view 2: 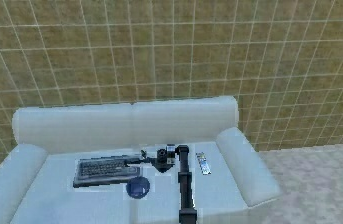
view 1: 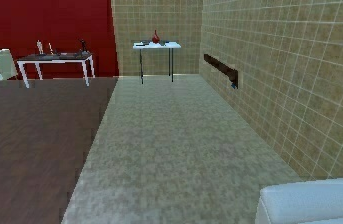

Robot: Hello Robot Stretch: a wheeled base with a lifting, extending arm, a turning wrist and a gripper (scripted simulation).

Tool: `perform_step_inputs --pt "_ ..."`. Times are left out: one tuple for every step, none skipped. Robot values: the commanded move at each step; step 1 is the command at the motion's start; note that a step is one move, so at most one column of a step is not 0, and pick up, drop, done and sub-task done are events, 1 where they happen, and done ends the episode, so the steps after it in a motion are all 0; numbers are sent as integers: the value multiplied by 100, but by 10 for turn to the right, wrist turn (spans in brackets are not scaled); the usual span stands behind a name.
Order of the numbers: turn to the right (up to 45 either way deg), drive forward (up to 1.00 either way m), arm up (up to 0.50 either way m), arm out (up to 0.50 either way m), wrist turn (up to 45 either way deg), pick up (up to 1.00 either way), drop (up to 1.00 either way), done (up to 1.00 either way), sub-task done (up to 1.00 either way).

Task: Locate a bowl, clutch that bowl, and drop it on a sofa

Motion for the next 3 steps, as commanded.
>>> perform_step_inputs --pt "0 0 10 0 0 0 0 0 0" --pt "0 0 0 -8 0 0 0 0 0" --pt "0 0 0 0 0 0 0 100 0"
